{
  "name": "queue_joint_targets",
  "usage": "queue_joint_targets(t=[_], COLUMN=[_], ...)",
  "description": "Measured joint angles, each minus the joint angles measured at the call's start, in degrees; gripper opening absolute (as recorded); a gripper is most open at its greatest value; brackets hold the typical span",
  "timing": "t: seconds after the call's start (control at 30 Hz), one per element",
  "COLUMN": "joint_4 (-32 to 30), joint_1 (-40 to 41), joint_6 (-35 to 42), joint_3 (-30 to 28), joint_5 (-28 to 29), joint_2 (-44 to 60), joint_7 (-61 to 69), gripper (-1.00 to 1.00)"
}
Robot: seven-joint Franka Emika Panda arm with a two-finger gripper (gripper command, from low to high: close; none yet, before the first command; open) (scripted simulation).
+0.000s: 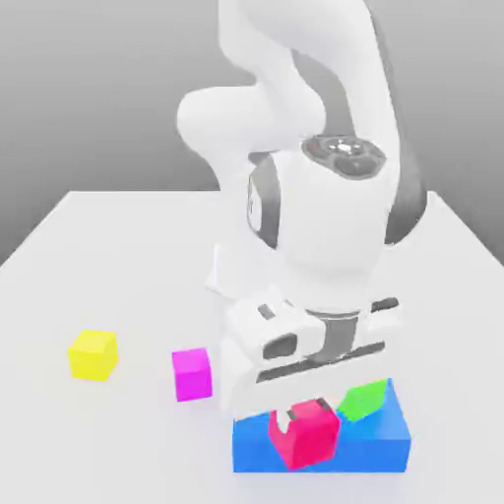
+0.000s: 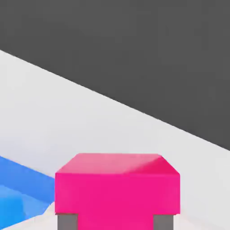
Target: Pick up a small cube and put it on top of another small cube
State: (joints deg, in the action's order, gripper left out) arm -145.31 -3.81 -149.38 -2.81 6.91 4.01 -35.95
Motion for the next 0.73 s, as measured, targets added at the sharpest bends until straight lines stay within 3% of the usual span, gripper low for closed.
queue_joint_targets(t=[0.4,0.67,0.7,0.73], joint_4=[-24.82,-26.37,-26.34,-26.34], joint_1=[12.45,10.89,10.55,10.57], joint_6=[-2.14,-16.29,-18.22,-18.22], joint_3=[-6.21,-8.19,-8.34,-8.34], joint_5=[0.15,-3.11,-3.83,-3.83], joint_2=[-22.71,-10.03,-8.08,-8.08], joint_7=[-6.01,-4.35,-3.86,-3.86], gripper=[-1.00,-1.00,1.00,1.00])
